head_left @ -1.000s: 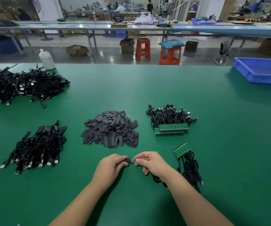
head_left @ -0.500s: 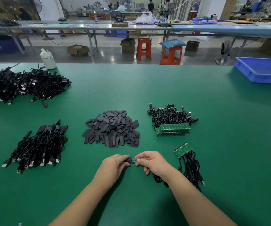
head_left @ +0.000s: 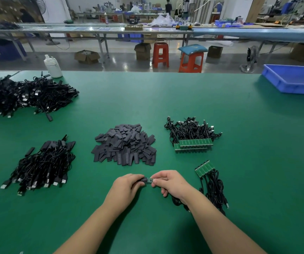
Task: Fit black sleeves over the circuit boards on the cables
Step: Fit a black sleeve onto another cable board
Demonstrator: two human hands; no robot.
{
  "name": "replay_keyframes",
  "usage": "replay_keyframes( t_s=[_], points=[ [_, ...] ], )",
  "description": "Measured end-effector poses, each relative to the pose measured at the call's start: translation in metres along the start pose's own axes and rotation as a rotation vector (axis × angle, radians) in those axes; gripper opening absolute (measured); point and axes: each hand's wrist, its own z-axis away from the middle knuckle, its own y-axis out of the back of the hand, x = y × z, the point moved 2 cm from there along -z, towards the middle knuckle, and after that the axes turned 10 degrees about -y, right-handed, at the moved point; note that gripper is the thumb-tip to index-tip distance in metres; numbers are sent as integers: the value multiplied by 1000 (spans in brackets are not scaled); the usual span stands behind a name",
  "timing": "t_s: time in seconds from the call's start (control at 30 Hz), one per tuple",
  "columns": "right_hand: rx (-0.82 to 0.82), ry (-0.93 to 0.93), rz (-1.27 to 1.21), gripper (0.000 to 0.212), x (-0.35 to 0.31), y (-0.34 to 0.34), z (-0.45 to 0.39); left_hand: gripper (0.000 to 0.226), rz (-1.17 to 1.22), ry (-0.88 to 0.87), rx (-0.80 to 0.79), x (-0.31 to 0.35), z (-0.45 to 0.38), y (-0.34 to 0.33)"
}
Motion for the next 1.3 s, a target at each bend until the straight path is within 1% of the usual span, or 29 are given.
replay_keyframes(
  t_s=[0.13, 0.3, 0.53, 0.87, 1.07, 1.2, 1.3],
  points=[
    [-8, 6, 4, 13, 1, 0, -1, 25, -2, 7, -15, -2, -1, 1],
    [-18, 19, 22, 12, 1, 0, 0, 23, -9, -44, -49, -3, -1, 4],
    [-18, 17, 37, 12, 1, 1, -1, 19, 1, -76, -31, -3, -2, 6],
    [-14, 23, 29, 13, 2, 1, -1, 23, 37, -49, -54, -3, 0, 5],
    [-19, 32, 31, 11, 1, -1, 1, 21, -9, -88, -119, 7, -3, 2],
    [-32, 34, 26, 13, 0, -1, 3, 19, -83, -121, -127, 13, -7, -1],
    [-30, 38, 33, 17, -2, -2, 5, 20, -84, -101, -134, 17, -11, -2]
  ],
)
